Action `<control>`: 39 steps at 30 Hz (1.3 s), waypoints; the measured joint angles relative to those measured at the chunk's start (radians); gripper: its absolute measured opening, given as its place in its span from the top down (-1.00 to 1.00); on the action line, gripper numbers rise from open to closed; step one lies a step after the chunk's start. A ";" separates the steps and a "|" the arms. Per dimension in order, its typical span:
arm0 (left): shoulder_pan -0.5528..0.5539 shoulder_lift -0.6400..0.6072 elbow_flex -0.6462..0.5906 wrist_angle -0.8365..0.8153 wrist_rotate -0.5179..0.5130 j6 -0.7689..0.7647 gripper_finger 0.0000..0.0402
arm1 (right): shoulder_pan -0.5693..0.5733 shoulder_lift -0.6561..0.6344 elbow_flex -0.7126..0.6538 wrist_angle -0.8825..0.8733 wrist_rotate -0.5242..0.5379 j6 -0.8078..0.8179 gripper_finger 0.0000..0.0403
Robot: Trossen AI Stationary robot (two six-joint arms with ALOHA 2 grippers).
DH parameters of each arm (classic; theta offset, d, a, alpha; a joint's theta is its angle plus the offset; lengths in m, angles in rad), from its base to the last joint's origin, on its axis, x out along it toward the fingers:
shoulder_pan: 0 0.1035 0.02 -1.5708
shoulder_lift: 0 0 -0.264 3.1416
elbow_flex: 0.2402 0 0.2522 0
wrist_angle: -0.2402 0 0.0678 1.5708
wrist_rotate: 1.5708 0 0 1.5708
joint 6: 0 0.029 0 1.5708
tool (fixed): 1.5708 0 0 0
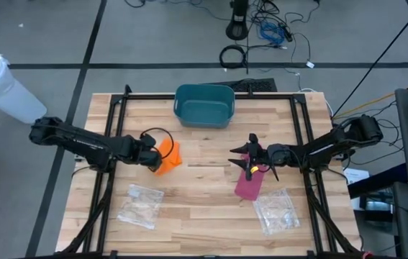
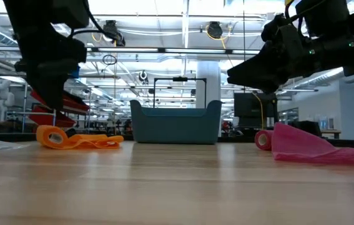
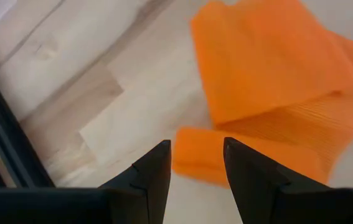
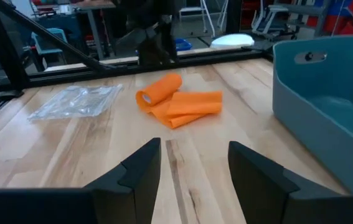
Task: Roll bandage
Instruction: Roll the orange bandage
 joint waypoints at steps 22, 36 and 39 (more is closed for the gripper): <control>0.287 -0.004 -0.040 0.022 0.294 0.162 0.23 | 0.006 0.024 0.000 -0.025 -0.109 0.081 0.14; 0.443 -0.004 -0.068 0.030 0.522 0.275 0.23 | 0.006 0.024 0.000 -0.073 -0.109 0.075 0.14; 0.468 -0.006 -0.110 0.033 0.558 0.266 0.23 | 0.006 0.024 0.000 -0.082 -0.109 0.075 0.14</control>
